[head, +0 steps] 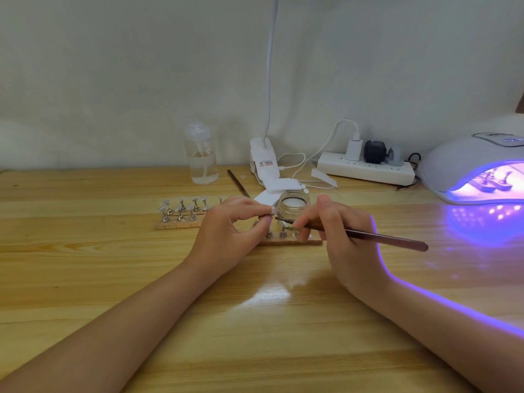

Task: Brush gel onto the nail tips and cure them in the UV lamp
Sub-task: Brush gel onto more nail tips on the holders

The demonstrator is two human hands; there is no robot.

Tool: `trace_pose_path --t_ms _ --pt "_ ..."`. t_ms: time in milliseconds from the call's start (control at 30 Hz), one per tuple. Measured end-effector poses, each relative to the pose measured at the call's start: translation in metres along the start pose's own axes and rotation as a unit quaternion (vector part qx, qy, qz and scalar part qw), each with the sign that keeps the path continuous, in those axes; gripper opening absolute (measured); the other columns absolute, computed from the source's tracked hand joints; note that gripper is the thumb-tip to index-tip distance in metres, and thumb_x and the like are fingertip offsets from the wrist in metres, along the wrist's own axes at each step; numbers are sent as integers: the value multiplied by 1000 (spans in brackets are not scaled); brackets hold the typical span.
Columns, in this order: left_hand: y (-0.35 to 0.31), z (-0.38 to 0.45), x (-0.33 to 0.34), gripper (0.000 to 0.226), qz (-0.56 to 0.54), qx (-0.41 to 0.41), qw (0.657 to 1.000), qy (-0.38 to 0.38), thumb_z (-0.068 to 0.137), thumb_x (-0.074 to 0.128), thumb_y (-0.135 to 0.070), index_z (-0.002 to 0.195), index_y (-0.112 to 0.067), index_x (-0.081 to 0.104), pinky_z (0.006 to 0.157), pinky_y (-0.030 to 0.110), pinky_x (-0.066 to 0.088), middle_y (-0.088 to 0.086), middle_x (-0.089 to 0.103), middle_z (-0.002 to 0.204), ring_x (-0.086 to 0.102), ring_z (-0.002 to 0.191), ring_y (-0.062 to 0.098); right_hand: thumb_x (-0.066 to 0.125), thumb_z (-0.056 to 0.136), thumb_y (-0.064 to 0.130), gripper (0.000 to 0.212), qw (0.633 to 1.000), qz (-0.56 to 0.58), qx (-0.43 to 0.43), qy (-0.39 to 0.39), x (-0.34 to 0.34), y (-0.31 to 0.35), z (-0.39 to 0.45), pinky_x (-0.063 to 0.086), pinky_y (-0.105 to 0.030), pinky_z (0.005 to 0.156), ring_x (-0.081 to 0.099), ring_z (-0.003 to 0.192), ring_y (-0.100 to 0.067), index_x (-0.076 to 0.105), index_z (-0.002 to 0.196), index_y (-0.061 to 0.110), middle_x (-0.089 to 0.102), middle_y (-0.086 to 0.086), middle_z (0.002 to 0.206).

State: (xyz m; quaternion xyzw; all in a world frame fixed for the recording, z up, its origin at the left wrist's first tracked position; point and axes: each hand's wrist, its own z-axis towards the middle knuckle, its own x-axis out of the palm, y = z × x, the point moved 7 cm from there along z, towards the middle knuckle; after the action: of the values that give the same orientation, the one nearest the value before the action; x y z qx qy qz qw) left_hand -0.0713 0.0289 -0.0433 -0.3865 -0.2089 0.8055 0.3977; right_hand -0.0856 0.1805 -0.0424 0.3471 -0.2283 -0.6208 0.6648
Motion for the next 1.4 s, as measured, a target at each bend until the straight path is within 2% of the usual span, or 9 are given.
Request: trace_pose_path --t_ms 300,467,667,767,900,1033,1167,1300,1400 --pt "0 -1 0 25 -10 -1 1000 2 77 68 -1 88 -23 70 81 6 40 -16 65 81 58 86 2 38 90 37 40 999 -32 5 17 5 -1 1 39 -7 58 56 57 3 66 73 17 60 8 58" --pt "2 -1 0 23 -8 -6 1000 -3 78 68 -2 87 -23 70 80 8 41 -17 65 80 57 85 -2 38 85 44 47 999 28 28 -7 2 -3 1 49 -41 62 58 54 -20 67 61 15 59 -11 53" --pt "2 0 0 21 1 1 1000 -6 77 69 -3 91 -19 70 83 8 41 -13 67 84 61 87 4 37 90 36 39 1000 -14 3 1 2 0 1 38 -7 60 56 58 2 66 70 18 61 8 57" --pt "2 1 0 20 1 5 1000 -9 77 70 -3 92 -16 71 84 11 43 -7 68 85 63 89 8 41 93 30 37 1000 -9 16 12 4 -3 1 38 -7 59 56 56 2 67 70 16 62 6 58" --pt "1 1 0 16 -2 12 1000 -8 78 69 -5 91 -15 72 84 16 45 -3 71 85 63 87 8 38 86 42 43 999 38 16 -1 3 -2 0 43 -20 59 57 53 -8 67 62 20 60 -3 51" --pt "0 0 0 16 -5 14 1000 -6 79 68 -5 91 -13 72 83 17 45 -3 71 81 64 86 10 38 90 33 39 1000 18 -2 -8 1 1 1 38 -8 56 54 54 1 65 68 16 60 3 56" --pt "0 1 -1 18 -9 15 1000 -10 78 69 -4 92 -14 71 83 17 45 -3 71 82 64 86 9 40 93 23 35 1000 -4 14 19 5 -1 1 40 -6 60 59 59 0 66 72 12 63 1 61" --pt "1 1 0 17 -6 18 1000 -7 77 69 -3 92 -11 72 84 17 45 -1 71 83 64 87 10 40 88 37 42 999 45 22 9 4 -2 0 40 -13 58 56 53 -4 66 64 16 60 -2 53" --pt "1 2 0 17 -10 20 1000 -5 77 69 -4 91 -13 72 83 15 44 -3 70 81 64 87 11 40 92 25 38 999 36 11 -7 2 1 0 36 -7 55 53 52 1 65 66 13 59 4 54"
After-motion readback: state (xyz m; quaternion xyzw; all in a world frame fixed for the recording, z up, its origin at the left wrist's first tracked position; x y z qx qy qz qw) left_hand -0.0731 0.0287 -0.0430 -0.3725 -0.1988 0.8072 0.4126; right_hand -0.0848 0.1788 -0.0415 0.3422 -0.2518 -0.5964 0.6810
